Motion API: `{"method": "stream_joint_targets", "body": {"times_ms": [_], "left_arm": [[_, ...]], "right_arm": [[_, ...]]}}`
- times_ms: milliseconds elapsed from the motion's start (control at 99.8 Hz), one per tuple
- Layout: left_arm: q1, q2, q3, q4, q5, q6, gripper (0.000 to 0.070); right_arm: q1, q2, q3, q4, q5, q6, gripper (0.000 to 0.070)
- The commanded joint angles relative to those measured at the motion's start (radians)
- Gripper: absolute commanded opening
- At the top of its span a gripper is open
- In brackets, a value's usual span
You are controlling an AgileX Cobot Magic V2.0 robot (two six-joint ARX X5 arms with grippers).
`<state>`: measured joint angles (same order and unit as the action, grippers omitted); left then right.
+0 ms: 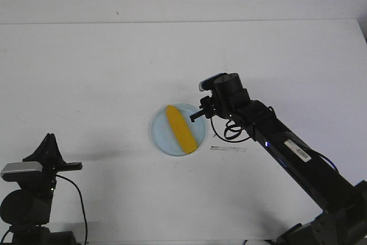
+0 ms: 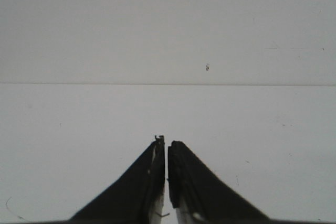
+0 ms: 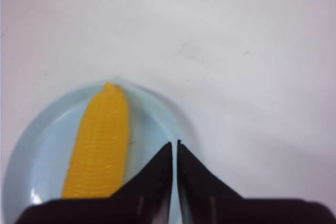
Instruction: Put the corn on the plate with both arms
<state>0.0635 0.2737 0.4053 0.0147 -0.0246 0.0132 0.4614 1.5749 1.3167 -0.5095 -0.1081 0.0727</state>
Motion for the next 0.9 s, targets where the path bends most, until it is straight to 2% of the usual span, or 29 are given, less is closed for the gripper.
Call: {"method": "stream_joint_targets", "body": {"times_ms": [0,290,551,651,811,891], "left_arm": [[0.003,-0.001,0.006,0.013,-0.002,0.013,0.0001],[0.003,-0.001,0.006,0.013,-0.002,0.013,0.0001],[0.003,-0.001,0.006,0.013,-0.002,0.013,0.0001],[0.003,-0.001,0.006,0.013,-0.002,0.013,0.0001],[0.003,-0.001,0.006,0.013,-0.002,0.013,0.0001],[0.003,-0.001,0.006,0.013,-0.002,0.013,0.0001]], "right_arm": [[-0.020,-0.035,-0.011,0.012,0.005,-0.025,0.0002],[-0.152,-0.266,-0.243,0.105,0.006,-0.021,0.0002],[-0.326,-0.512,-0.452,0.153,0.018,-0.021,0.0002],[-0.377,-0.586,-0.517,0.172,0.066,-0.021,0.0002],[-0.423,-0.686,-0.607,0.199,0.194,-0.021,0.0002],[-0.439,-0.742,-0.670,0.234,0.222,-0.021,0.0002]]}}
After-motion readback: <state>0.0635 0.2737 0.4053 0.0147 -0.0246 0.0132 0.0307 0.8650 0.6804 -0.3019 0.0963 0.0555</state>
